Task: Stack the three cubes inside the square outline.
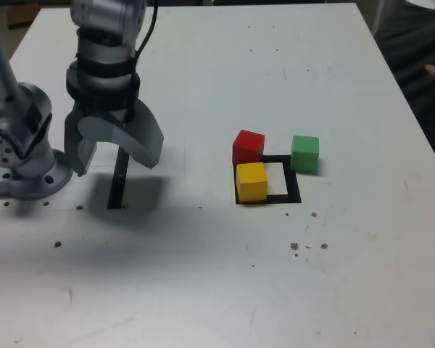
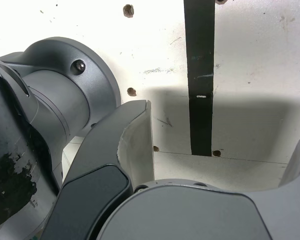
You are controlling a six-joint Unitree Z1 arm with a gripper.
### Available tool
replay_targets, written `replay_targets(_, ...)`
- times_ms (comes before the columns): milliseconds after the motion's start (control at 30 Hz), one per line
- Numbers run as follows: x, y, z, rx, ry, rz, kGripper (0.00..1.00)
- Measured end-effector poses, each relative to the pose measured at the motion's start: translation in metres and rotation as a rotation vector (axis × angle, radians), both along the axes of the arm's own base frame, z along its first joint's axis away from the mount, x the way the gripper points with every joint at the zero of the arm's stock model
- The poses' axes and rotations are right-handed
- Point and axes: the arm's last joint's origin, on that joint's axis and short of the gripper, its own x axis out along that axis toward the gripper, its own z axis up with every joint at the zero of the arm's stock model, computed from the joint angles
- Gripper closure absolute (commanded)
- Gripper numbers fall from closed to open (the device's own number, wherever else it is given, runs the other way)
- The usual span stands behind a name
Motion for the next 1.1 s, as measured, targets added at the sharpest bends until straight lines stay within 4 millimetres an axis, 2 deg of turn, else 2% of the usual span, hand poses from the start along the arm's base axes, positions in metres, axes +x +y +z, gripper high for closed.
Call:
replay_targets(600,0.000,0.000,0.001,0.000,-0.007,0.001,0.00)
replay_targets(800,0.014,-0.008,0.006,-0.006,-0.037,-0.031,0.00)
replay_targets(1100,0.037,-0.022,0.002,-0.009,-0.052,-0.061,0.00)
